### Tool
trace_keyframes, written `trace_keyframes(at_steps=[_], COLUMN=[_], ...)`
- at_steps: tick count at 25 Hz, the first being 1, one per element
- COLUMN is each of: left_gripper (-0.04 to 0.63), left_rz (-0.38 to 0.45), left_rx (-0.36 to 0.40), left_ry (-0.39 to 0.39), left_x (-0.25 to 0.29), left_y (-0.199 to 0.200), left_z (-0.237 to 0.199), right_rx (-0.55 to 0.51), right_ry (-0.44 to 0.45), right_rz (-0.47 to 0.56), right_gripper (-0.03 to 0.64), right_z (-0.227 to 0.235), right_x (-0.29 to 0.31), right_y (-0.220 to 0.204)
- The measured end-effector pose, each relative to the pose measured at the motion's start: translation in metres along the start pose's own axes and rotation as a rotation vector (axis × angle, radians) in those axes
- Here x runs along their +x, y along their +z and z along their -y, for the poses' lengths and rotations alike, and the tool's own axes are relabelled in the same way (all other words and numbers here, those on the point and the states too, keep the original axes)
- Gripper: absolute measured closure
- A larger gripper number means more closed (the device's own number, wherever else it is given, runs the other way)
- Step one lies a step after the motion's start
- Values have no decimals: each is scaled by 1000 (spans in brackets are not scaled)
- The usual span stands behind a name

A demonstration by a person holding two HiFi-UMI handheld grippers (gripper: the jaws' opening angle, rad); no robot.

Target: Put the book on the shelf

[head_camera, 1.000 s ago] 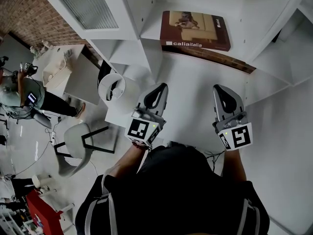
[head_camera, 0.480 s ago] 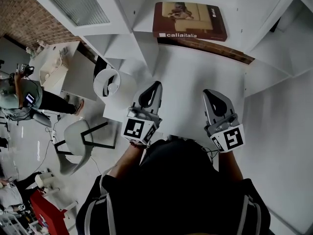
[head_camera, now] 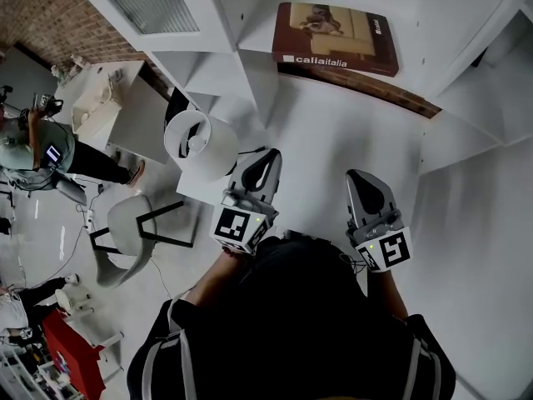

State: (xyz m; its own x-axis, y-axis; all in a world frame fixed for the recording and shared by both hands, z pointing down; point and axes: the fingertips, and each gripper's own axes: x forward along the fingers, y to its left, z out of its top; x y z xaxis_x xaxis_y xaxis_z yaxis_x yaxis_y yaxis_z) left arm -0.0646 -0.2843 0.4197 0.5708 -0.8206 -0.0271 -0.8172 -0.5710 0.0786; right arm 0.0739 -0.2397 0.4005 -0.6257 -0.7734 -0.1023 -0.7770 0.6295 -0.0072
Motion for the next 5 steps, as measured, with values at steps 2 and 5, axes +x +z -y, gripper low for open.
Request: trace_keyframes(at_steps=[2, 5], left_gripper=[568, 566], left_rz=[-1, -8], left_rx=[-15, -28], left_ry=[-3, -2], left_x=[-2, -6], left_y=[0, 0], left_z=[2, 3], right_rx=[19, 28], right_ry=[-4, -17], right_rz=[-9, -27], right_gripper=[586, 584], right_z=[-1, -1], right_x=[-1, -5], right_y=[-5, -11])
